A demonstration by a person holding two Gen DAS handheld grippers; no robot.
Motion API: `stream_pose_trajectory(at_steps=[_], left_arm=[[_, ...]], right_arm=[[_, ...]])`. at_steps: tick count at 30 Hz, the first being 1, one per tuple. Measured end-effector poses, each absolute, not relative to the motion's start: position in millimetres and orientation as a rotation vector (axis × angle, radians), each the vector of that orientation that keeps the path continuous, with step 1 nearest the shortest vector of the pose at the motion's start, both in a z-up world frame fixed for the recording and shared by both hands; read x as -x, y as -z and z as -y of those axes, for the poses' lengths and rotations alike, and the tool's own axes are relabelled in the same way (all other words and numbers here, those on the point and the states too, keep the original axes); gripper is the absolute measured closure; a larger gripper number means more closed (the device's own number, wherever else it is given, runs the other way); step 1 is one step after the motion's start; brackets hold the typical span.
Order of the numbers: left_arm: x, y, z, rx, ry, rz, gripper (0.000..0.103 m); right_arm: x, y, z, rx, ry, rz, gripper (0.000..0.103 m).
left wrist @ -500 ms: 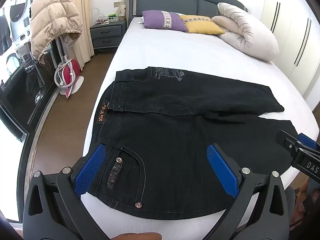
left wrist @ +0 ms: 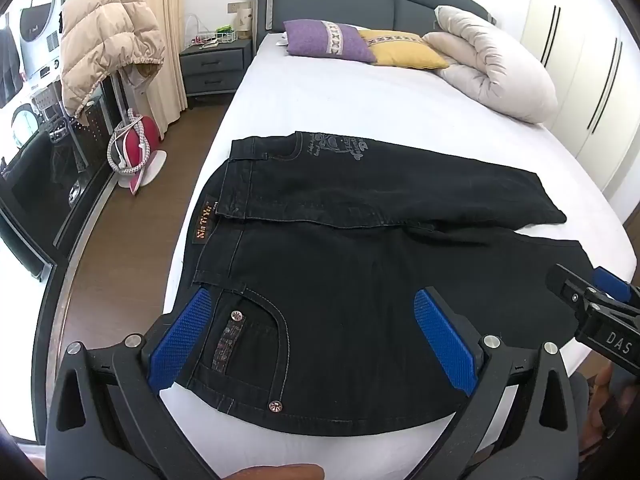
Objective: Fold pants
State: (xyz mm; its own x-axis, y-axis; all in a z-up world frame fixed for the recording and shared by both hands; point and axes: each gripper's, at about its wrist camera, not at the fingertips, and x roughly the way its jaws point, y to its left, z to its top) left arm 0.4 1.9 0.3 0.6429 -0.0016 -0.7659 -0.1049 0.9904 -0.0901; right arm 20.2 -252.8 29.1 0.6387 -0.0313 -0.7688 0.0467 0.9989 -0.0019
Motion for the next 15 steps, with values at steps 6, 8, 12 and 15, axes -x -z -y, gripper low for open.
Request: stream_pose_trajectory(at_steps=[6,8,12,15], left_arm=[[2.0,2.4,-1.3,0.13,-0.058,-0.872,0.0],[1.7,2.5,-0.9,0.129,-0.059,-0.872,0.0],[3.7,3.2,-0.2,0.13,-0.059,-0.872,0.0],[4.8,3.8,-0.2,0.13,-0.059,-0.873,0.0]], right_arm=[[-20.4,-29.8,249.7,0.0,0.042,-0.876,0.0],[-19.7,-29.8,249.8,0.003,0.041,-0.875,0.0],[-19.4,-29.6,249.3,0.008,0.04,-0.876,0.0],[-19.5,-28.9,249.7,0.008,0.039,-0.878,0.0]])
